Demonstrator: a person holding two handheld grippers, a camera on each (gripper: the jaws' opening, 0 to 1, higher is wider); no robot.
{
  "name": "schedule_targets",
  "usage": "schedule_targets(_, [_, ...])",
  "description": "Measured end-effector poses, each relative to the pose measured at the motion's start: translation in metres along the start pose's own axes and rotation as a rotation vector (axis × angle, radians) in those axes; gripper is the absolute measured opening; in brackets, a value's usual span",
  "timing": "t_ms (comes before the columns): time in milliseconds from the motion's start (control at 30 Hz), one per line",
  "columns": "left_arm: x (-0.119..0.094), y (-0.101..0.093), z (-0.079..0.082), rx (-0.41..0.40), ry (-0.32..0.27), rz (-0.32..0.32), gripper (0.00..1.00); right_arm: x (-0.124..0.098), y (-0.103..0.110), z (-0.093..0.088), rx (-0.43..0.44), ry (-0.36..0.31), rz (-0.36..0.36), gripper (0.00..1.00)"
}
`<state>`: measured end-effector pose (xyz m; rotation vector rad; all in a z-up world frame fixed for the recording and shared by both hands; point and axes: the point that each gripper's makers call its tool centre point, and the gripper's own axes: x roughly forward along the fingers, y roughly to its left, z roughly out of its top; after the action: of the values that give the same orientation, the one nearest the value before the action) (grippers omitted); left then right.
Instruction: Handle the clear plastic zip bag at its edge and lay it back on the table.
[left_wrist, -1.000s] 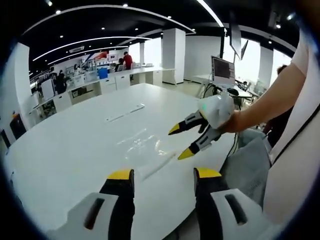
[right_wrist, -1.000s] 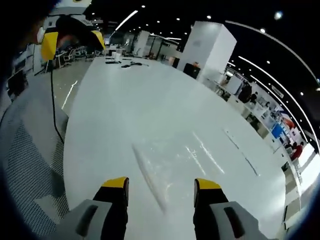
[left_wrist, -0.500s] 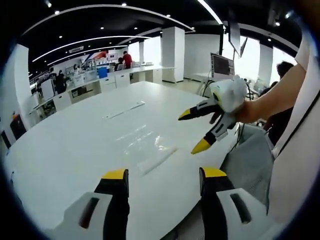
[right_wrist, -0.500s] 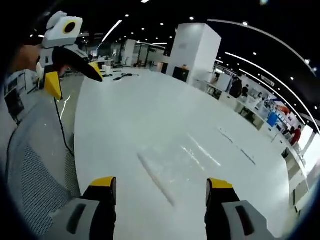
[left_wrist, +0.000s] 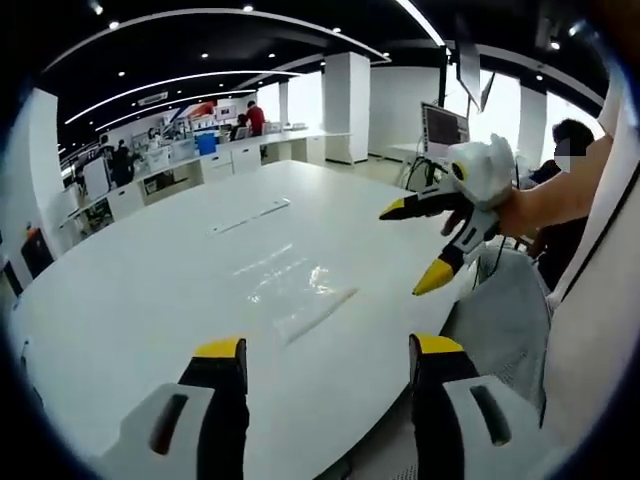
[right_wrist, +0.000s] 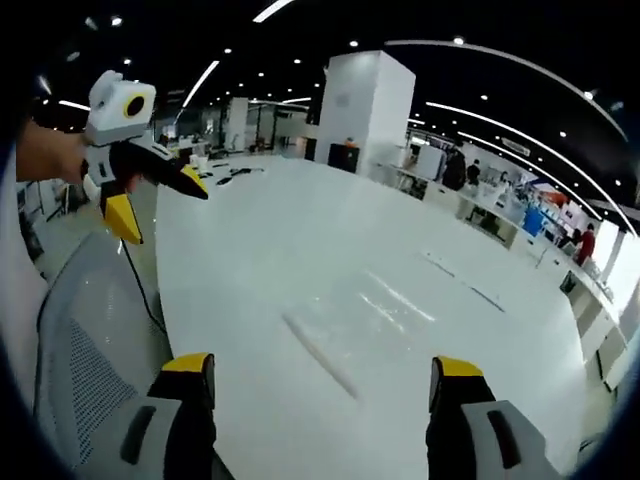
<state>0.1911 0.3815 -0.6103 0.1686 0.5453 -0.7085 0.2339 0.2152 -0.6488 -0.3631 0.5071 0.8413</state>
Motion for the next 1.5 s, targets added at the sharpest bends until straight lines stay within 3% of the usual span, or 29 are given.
schedule_targets(433, [-0.001, 0.003, -0.013, -0.036, -0.001, 0.011, 0.76, -0.024, 0.005, 0.000, 0.112, -0.038, -0.016, 1.00])
schedule_targets(800, [-0.005, 0.003, -0.021, -0.079, -0.015, 0.030, 0.82, -0.041, 0.008, -0.006, 0.210, -0.070, -0.044, 1.00])
schedule_targets(1200, [-0.001, 0.011, -0.064, -0.171, 0.008, 0.052, 0.84, -0.049, 0.012, -0.026, 0.285, -0.079, -0.077, 1.00])
schedule_targets(1500, [-0.003, -0.005, -0.058, -0.207, -0.060, 0.053, 0.88, -0.050, 0.021, -0.031, 0.322, -0.120, -0.070, 1.00])
